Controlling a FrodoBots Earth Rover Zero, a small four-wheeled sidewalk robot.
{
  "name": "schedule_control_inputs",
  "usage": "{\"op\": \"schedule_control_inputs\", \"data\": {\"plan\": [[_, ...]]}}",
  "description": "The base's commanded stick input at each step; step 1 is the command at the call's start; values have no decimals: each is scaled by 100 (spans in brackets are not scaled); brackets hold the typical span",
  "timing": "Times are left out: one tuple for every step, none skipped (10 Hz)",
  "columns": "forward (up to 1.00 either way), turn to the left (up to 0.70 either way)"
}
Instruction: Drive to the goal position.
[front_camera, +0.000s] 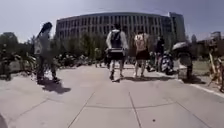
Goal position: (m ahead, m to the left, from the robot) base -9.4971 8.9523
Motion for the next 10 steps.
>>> {"op": "schedule_control_inputs", "data": {"plan": [[100,0],[100,0],[100,0],[100,0],[100,0],[100,0],[100,0],[100,0],[100,0],[100,0]]}}
